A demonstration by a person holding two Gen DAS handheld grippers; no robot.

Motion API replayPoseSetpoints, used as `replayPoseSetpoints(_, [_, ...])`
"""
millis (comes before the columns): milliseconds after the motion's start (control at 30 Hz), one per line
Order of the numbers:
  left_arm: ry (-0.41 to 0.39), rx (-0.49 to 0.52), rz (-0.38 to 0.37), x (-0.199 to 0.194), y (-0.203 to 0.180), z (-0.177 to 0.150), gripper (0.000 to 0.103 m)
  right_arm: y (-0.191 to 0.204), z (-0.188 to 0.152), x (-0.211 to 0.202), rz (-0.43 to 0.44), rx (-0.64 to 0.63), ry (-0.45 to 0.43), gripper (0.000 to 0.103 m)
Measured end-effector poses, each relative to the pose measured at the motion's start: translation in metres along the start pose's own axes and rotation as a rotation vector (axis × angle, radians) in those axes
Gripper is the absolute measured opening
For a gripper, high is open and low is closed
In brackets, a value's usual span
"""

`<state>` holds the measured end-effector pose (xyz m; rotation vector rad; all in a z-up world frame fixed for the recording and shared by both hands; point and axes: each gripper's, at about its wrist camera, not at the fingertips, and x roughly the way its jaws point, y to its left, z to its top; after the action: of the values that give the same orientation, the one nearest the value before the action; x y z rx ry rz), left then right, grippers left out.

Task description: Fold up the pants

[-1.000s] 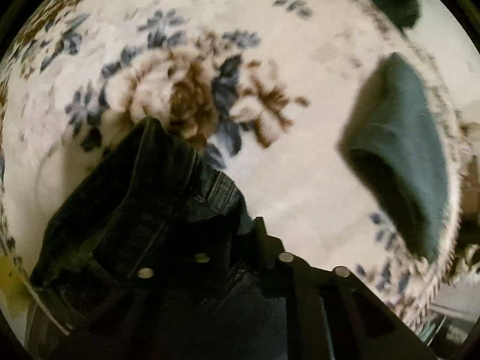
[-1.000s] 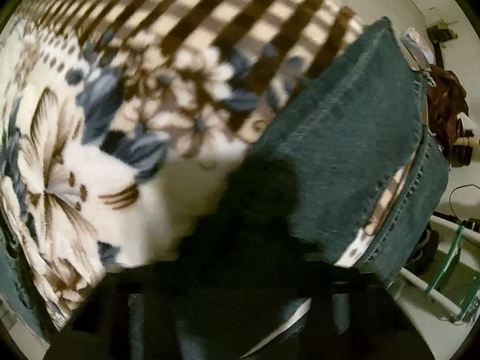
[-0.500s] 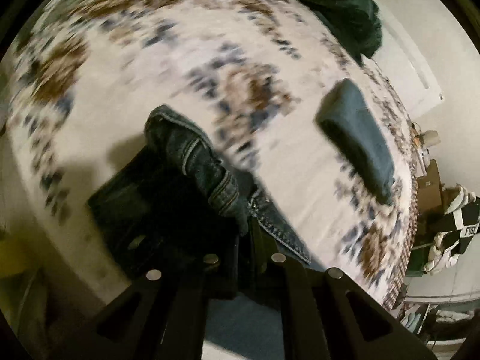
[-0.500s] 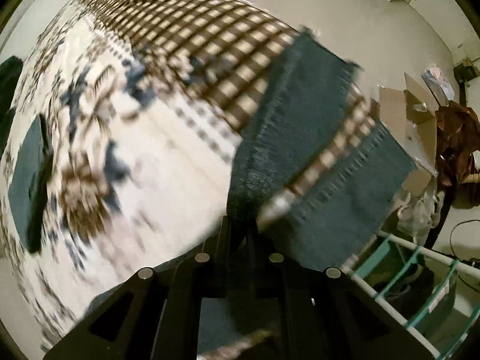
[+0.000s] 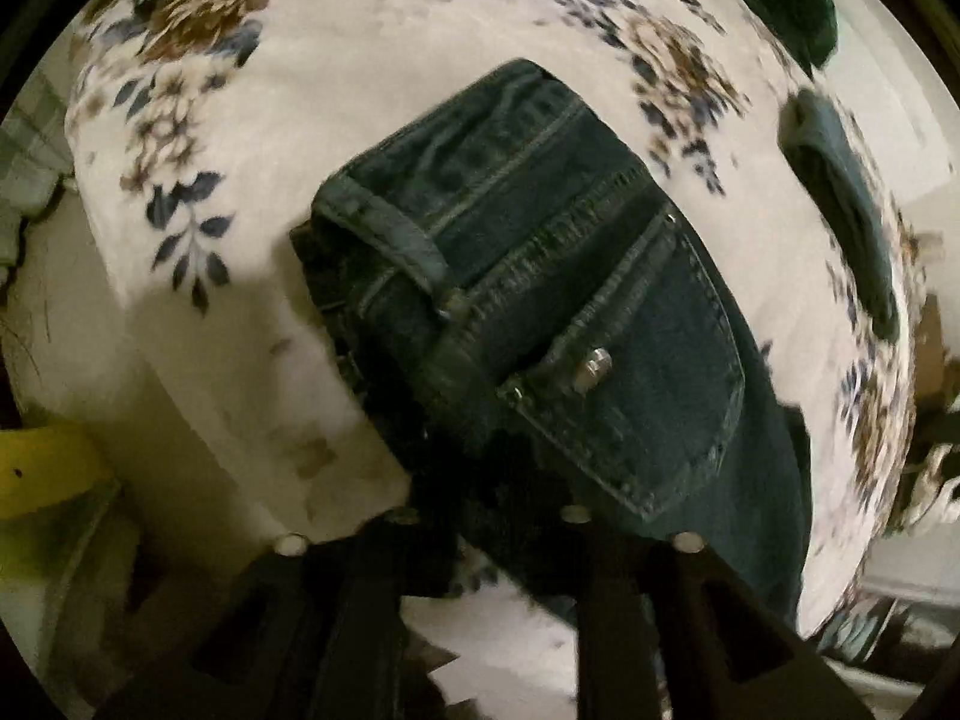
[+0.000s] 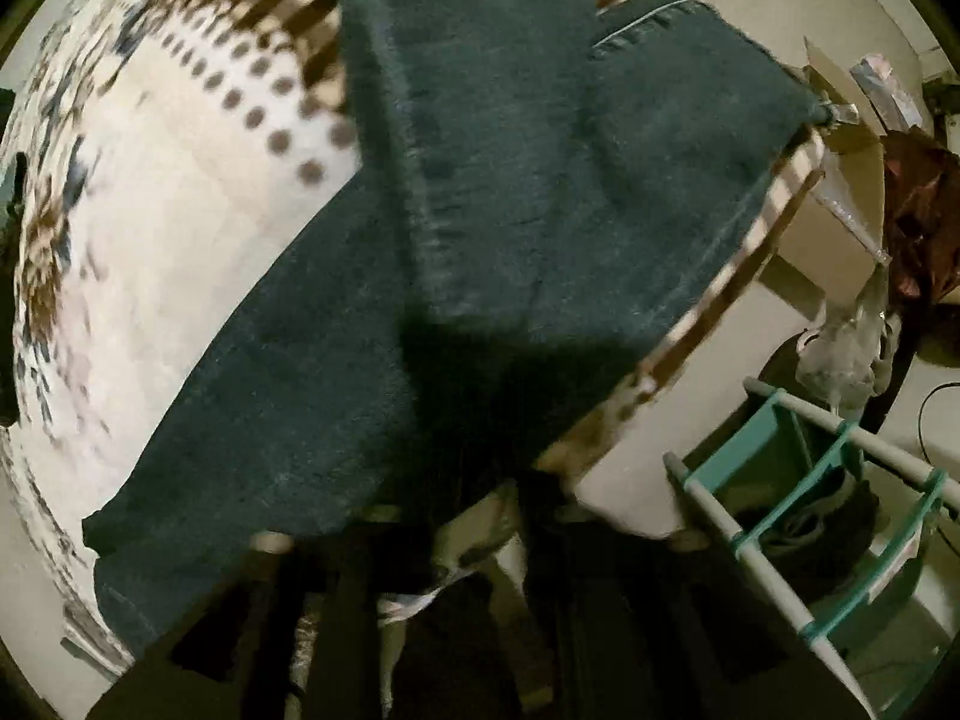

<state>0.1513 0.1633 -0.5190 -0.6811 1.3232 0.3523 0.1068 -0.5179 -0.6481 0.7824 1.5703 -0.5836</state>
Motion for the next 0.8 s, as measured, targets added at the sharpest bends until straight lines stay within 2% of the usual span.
replayPoseSetpoints(67, [0.000,0.034,0.032,-0.008,-0.012,-0.001,0.057,-0.011,0.005,-0.021,0.013,0.002,-0.067,0.062])
replayPoseSetpoints(133, [-0.031,0.076,0.048,-0.015,-0.024,-0.002,0.077,-0.013,0.015,-0.039,-0.010,-0.028,-0.144,0.063])
replayPoseSetpoints(233, [-0.065,0.144,0.090,-0.013,-0.046,0.000,0.077,-0.002,0.040,-0.054,-0.054,-0.084,-0.258,0.064])
replayPoseSetpoints(300, [-0.058,0.154,0.099,-0.004,-0.056,0.001,0.077,0.011,0.063,-0.051,-0.075,-0.110,-0.296,0.064])
replayPoseSetpoints(433, [-0.048,0.166,0.092,0.008,-0.072,-0.001,0.077,0.036,0.102,-0.034,-0.144,-0.131,-0.324,0.064])
replayPoseSetpoints(500, [-0.054,0.187,0.092,0.012,-0.081,-0.005,0.077,0.034,0.117,-0.024,-0.208,-0.126,-0.313,0.063])
replayPoseSetpoints(533, [-0.053,0.194,0.093,0.013,-0.084,-0.007,0.077,0.030,0.121,-0.021,-0.218,-0.118,-0.302,0.059])
replayPoseSetpoints(567, [-0.052,0.199,0.093,0.014,-0.088,-0.008,0.077,0.027,0.123,-0.021,-0.208,-0.119,-0.296,0.036])
replayPoseSetpoints(600, [-0.053,0.202,0.086,0.015,-0.093,-0.009,0.077,0.020,0.121,-0.025,-0.200,-0.112,-0.300,0.004])
replayPoseSetpoints(700, [-0.051,0.211,0.084,0.017,-0.101,-0.015,0.077,0.014,0.116,-0.059,-0.117,-0.091,-0.374,0.005])
replayPoseSetpoints(800, [-0.050,0.223,0.087,0.017,-0.106,-0.022,0.077,-0.016,0.106,-0.113,0.109,-0.048,-0.474,0.005])
